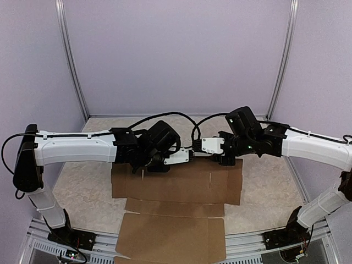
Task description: Fold the paper box
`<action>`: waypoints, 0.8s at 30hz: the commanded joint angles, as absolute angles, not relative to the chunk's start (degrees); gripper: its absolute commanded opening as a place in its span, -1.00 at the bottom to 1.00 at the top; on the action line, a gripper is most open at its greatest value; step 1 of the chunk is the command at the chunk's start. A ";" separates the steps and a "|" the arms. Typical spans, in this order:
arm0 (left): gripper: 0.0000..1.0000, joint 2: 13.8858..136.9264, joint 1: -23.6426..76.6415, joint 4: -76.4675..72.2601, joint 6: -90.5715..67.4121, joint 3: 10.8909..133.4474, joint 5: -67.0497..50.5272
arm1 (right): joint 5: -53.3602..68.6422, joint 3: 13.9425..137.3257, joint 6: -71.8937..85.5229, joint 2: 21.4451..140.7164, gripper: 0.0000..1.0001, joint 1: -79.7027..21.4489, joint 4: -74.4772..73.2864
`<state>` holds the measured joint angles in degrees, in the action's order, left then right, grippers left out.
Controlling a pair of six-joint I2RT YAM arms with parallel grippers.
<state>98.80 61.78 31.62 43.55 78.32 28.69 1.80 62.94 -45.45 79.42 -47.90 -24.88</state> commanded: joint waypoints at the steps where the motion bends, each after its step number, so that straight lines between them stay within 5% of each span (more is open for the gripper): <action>1: -1.00 97.24 62.55 32.16 41.97 77.83 27.34 | 0.77 62.50 -45.22 80.89 -0.38 -48.34 -23.89; 14: -1.00 94.46 62.58 32.52 39.47 75.79 25.61 | 1.28 59.61 -44.28 79.82 -0.63 -48.38 -21.85; 20: -1.00 93.57 62.67 32.29 39.04 75.42 24.62 | 1.62 59.58 -44.08 79.57 -0.99 -48.34 -22.22; 24: -1.00 93.72 62.47 32.17 38.19 75.34 25.17 | 1.89 59.06 -44.12 78.59 -1.00 -48.39 -22.22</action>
